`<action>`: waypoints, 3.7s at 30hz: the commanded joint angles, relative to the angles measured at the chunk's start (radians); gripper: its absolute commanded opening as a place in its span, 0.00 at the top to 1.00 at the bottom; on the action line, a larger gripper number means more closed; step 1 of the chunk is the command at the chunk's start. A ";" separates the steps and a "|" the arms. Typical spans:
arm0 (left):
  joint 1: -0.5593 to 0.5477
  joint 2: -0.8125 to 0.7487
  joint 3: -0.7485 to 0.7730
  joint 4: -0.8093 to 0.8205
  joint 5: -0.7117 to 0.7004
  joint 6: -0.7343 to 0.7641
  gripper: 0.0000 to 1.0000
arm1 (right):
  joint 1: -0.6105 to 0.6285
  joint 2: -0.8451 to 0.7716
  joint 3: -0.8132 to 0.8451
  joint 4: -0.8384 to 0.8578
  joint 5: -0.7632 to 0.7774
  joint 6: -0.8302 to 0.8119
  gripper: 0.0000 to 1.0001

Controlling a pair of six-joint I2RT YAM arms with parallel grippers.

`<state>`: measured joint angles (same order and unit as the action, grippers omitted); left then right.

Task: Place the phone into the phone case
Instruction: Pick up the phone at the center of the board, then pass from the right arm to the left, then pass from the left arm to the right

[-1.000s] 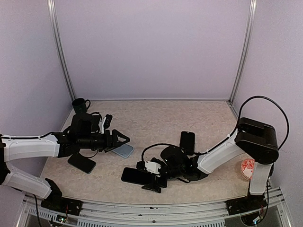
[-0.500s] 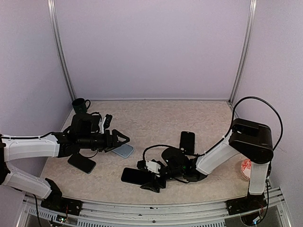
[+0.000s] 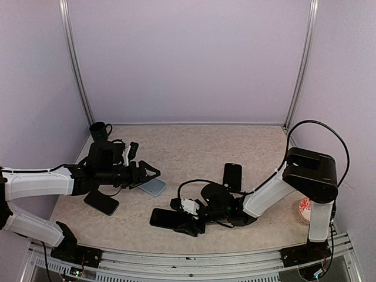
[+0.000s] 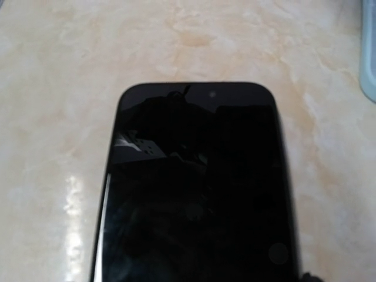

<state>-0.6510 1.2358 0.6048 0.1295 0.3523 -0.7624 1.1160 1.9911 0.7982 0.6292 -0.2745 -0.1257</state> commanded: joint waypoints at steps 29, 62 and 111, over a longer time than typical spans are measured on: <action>0.017 0.184 -0.142 0.297 0.169 -0.037 0.25 | -0.031 -0.204 -0.204 0.253 0.166 -0.004 0.46; -0.072 0.379 -0.094 0.607 0.351 -0.188 0.73 | -0.033 -0.232 -0.209 0.294 0.164 -0.017 0.46; -0.102 -0.010 -0.094 0.612 0.210 -0.019 1.00 | -0.263 -0.176 -0.204 0.993 -0.419 1.232 0.21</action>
<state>-0.7414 1.2270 0.4927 0.6659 0.5812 -0.8013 0.8562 1.7851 0.5682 1.4151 -0.6777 0.9741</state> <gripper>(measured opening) 0.080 0.799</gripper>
